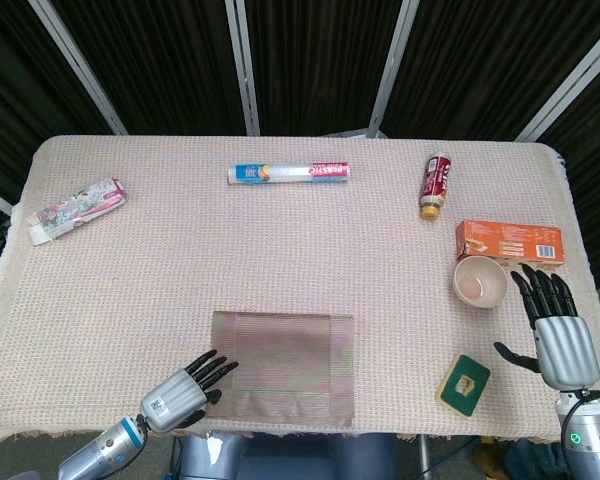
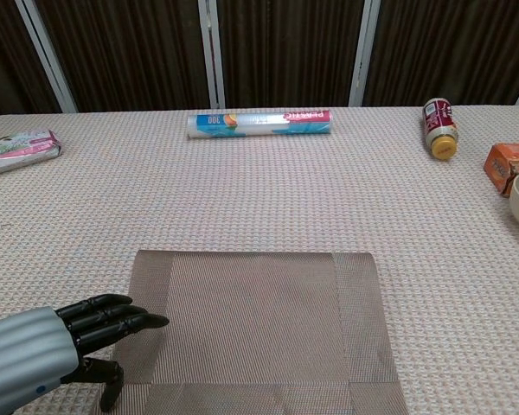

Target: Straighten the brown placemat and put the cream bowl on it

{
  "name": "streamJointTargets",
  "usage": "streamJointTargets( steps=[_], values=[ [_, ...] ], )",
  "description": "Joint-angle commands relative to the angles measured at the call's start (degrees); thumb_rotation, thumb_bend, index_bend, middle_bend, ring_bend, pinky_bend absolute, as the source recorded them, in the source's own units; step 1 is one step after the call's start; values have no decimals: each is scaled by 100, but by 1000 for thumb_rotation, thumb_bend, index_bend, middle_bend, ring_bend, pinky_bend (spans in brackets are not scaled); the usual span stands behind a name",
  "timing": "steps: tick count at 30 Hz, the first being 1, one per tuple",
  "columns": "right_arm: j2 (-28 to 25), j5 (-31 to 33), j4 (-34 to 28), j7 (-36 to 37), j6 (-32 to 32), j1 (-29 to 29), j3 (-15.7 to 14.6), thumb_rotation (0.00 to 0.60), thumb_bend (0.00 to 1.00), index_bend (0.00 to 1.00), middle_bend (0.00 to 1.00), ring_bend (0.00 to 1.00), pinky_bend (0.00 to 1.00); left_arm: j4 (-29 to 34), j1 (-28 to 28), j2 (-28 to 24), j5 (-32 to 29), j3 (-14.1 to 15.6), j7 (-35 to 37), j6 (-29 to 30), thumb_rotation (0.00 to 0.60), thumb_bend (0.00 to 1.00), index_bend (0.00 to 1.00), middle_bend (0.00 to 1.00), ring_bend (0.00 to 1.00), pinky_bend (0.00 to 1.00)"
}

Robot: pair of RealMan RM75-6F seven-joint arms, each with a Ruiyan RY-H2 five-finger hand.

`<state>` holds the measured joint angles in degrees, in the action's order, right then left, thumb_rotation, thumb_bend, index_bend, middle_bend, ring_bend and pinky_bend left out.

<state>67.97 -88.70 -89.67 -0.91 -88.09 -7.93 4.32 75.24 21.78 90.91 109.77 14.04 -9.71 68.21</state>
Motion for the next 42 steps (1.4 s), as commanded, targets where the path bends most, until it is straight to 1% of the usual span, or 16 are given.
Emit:
streamJointTargets(
  steps=[1,9,14,19,22,24,29,31,38,42],
  values=[
    [-2,-2,4,4,1,3,2,600,0,0,0,0,0,-16,3,25,-7,4,0,3,600,351,471,0,0,0],
    [-6,0,17,25,8,11,20,600,0,0,0,0,0,-36,28,103,-30,13,-23,-26,600,372,471,0,0,0],
    [-7,-6,19,31,7,18,27,600,0,0,0,0,0,-38,38,132,-57,14,-43,-44,600,409,474,0,0,0],
    [-5,-16,20,24,11,21,31,600,0,0,0,0,0,-37,50,156,-115,11,-57,-90,600,414,478,0,0,0],
    [-7,-12,17,33,22,22,34,600,0,0,0,0,0,-46,53,174,-140,19,-42,-106,600,439,492,0,0,0],
    [-8,-12,18,29,26,22,38,600,0,0,0,0,0,-53,55,188,-153,21,-31,-109,600,451,513,0,0,0],
    [-11,-16,12,27,30,26,41,600,0,0,0,0,0,-73,64,224,-167,21,-5,-96,600,458,642,0,0,0],
    [-11,-18,13,28,31,28,42,600,0,0,0,0,0,-75,70,233,-169,20,3,-89,600,467,676,0,0,0],
    [-13,-26,16,37,39,31,45,600,0,0,0,0,0,-44,94,249,-198,-15,26,-53,600,476,701,0,0,0],
    [-11,-12,20,36,58,28,51,600,0,0,0,0,0,125,148,219,-317,-149,143,-46,600,477,708,0,0,0]
  ],
)
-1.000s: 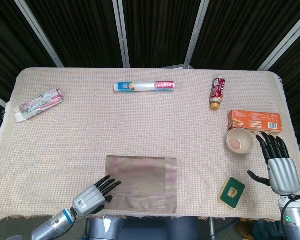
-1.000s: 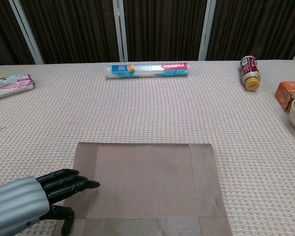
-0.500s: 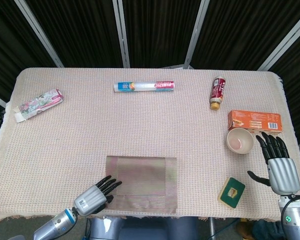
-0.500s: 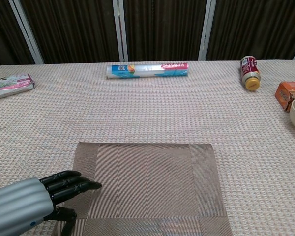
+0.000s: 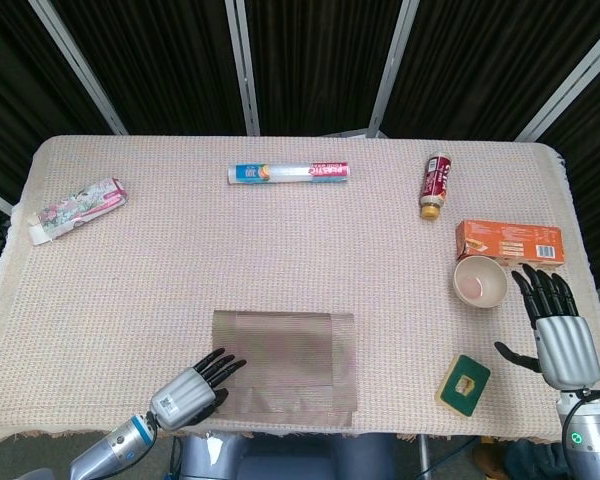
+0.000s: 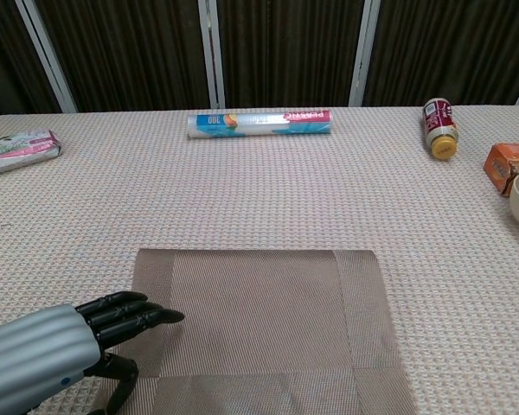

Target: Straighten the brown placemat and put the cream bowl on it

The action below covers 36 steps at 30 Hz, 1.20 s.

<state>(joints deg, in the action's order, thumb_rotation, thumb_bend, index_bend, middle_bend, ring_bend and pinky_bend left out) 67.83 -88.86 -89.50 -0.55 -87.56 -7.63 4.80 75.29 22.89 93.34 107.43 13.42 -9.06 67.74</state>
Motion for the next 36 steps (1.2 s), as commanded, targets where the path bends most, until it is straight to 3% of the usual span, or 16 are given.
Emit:
streamJointTargets(
  steps=[1,7,9,13,16,21,29,36],
  values=[
    [4,4,4,-4,8,-3,4,600,0,0,0,0,0,189,52,-40,-130,-128,118,-7,600,477,709,0,0,0],
    [25,13,16,-44,27,-13,14,600,0,0,0,0,0,924,363,-256,-647,-792,341,-193,600,476,713,0,0,0],
    [31,21,17,-58,32,-17,22,600,0,0,0,0,0,1158,500,-310,-923,-1130,408,-302,600,475,713,0,0,0],
    [48,67,51,-57,72,-46,61,600,0,0,0,0,0,1702,911,-418,-2193,-2128,821,-968,600,490,721,0,0,0],
    [64,129,91,-63,119,-61,84,600,0,0,0,0,0,1660,1203,-417,-2977,-2770,880,-1272,600,497,730,0,0,0],
    [87,191,150,-100,166,-74,104,600,0,0,0,0,0,1149,1503,-345,-3750,-3422,854,-1364,600,504,743,0,0,0],
    [109,231,171,-159,172,-74,122,600,0,0,0,0,0,339,1632,-437,-4348,-3684,838,-1418,600,507,749,0,0,0],
    [123,194,130,-205,160,-65,96,600,0,0,0,0,0,-158,1464,-529,-4559,-3573,1070,-1447,600,502,736,0,0,0]
  ],
)
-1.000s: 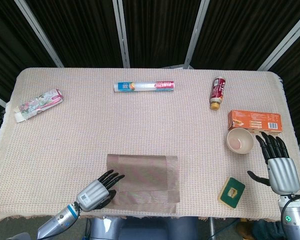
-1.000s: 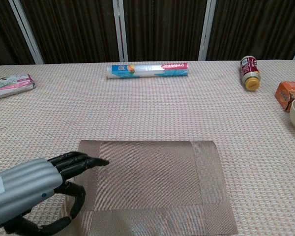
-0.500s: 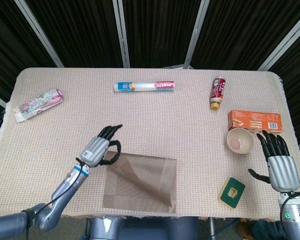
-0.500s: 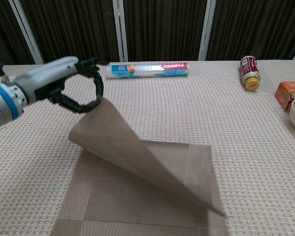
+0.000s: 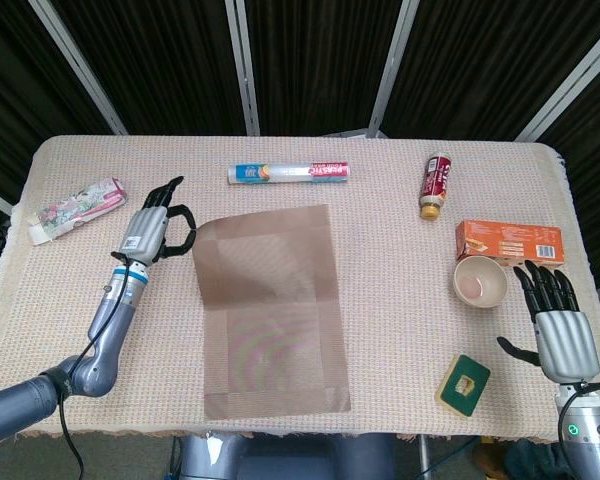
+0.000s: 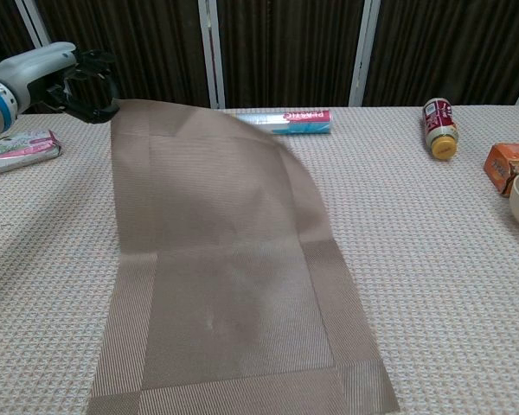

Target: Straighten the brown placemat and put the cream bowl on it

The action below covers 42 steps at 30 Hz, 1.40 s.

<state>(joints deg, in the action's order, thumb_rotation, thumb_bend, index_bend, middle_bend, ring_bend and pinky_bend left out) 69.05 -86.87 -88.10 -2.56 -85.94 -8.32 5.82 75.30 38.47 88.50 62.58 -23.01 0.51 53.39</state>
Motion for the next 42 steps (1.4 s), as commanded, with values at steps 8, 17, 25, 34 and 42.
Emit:
streamJointTargets(
  steps=[8,17,25,34,42],
  values=[
    [3,-72,-31,-70,-1,13,-59,600,0,0,0,0,0,-577,-397,-227,-5,448,60,104,600,1,0,0,0,0],
    [-12,-644,-52,-283,402,-222,-408,600,0,0,0,0,0,504,-1116,-1164,236,859,-856,1157,600,3,0,0,0,0],
    [-155,-1499,-363,-399,1421,-994,-725,600,0,30,0,0,0,2382,-1872,-2107,185,1176,-1854,2252,600,26,0,0,0,0],
    [366,-2469,-230,-237,2441,-1963,-1039,600,0,91,10,0,0,2927,-2316,-2327,438,1479,-2108,2857,600,45,0,0,0,0],
    [1084,-2506,30,-499,3002,-2390,-1011,600,0,119,25,0,0,2777,-2353,-2273,579,1525,-2087,2883,600,51,0,0,0,0]
  ],
)
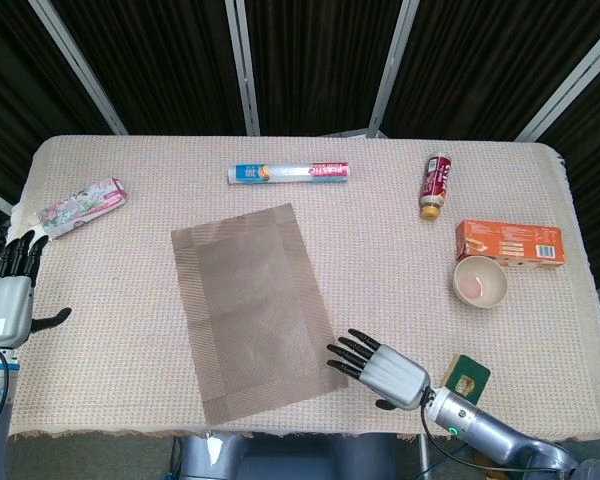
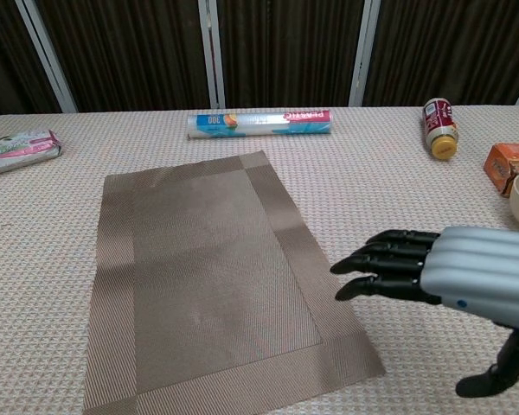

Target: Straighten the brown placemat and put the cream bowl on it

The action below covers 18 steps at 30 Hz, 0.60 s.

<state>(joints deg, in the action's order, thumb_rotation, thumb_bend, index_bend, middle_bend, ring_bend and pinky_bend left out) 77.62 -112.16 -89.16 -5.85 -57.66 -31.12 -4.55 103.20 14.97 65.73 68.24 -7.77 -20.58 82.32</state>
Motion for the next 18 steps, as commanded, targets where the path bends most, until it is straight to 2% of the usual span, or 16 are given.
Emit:
streamJointTargets(
  steps=[1,8,18],
  values=[
    [299,42,182,-228,222,-131,35,600,0,120,30,0,0,-16,-3,1,20,2,42,-24,600,53,0,0,0,0],
    [840,176,509,-670,439,-247,112,600,22,121,36,0,0,-93,28,18,43,-2,84,-123,600,57,0,0,0,0],
    [1144,526,561,-872,472,-313,216,600,63,127,36,0,0,-84,22,-16,39,-19,163,-190,600,61,0,0,0,0]
  ],
)
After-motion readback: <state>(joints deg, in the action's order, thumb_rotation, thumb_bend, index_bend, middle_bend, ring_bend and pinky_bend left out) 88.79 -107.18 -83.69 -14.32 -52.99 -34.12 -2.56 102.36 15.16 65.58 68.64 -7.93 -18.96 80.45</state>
